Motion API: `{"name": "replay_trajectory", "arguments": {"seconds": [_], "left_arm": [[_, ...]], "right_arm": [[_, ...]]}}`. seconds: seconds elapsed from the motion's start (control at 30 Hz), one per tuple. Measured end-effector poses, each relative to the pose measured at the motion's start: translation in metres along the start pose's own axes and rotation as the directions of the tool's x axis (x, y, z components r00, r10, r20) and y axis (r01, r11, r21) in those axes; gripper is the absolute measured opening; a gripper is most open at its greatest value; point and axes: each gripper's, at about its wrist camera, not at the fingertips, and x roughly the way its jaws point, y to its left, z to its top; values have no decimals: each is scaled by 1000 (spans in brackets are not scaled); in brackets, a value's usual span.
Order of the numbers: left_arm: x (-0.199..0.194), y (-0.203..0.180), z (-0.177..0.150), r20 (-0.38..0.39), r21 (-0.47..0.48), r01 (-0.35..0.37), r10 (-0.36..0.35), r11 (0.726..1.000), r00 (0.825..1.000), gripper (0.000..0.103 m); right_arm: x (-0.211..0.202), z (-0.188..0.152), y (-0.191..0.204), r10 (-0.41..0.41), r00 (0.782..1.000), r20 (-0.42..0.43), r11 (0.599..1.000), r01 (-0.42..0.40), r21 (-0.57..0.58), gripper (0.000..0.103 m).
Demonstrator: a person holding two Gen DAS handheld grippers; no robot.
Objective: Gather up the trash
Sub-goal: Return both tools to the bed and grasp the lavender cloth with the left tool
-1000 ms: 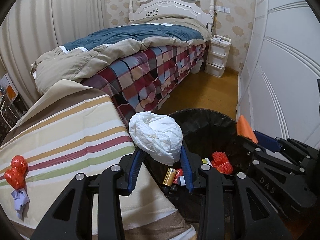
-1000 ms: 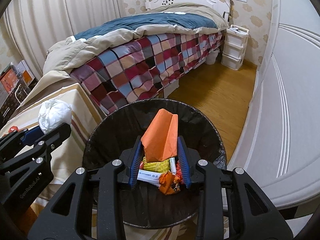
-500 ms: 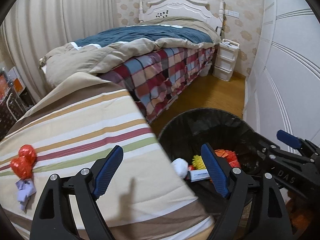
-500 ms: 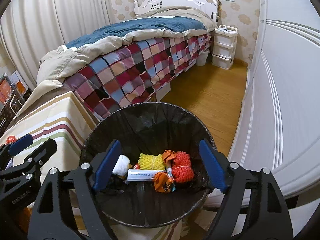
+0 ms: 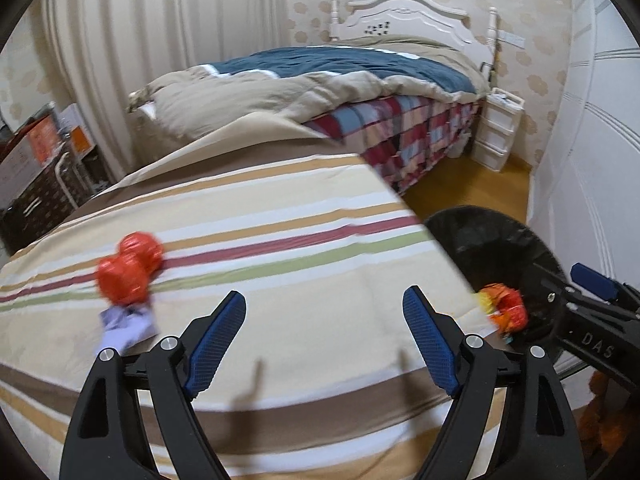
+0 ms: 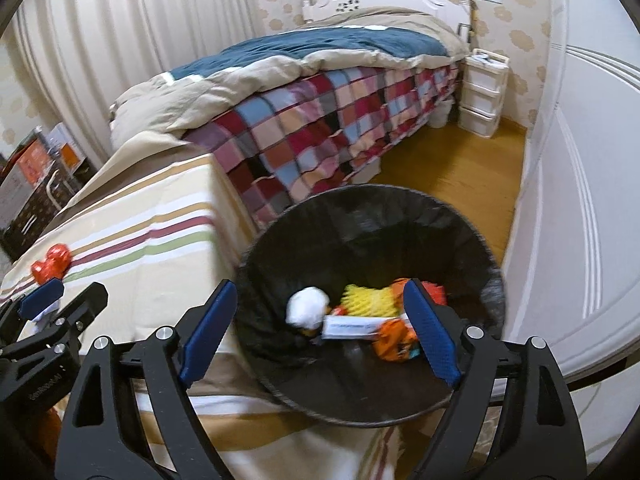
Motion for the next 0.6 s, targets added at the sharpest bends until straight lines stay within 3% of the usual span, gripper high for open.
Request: {"name": "replay_trajectory", "arguments": {"seconds": [0.27, 0.6], "left_arm": [[-10, 44, -19, -10, -50, -89, 88, 995, 996, 81], [-7, 98, -31, -51, -112, -182, 177, 977, 983, 81]], "right_arm": [[7, -13, 62, 82, 996, -47, 991, -86, -99, 83], [15, -20, 114, 91, 992, -91, 972, -108, -206, 83]]}}
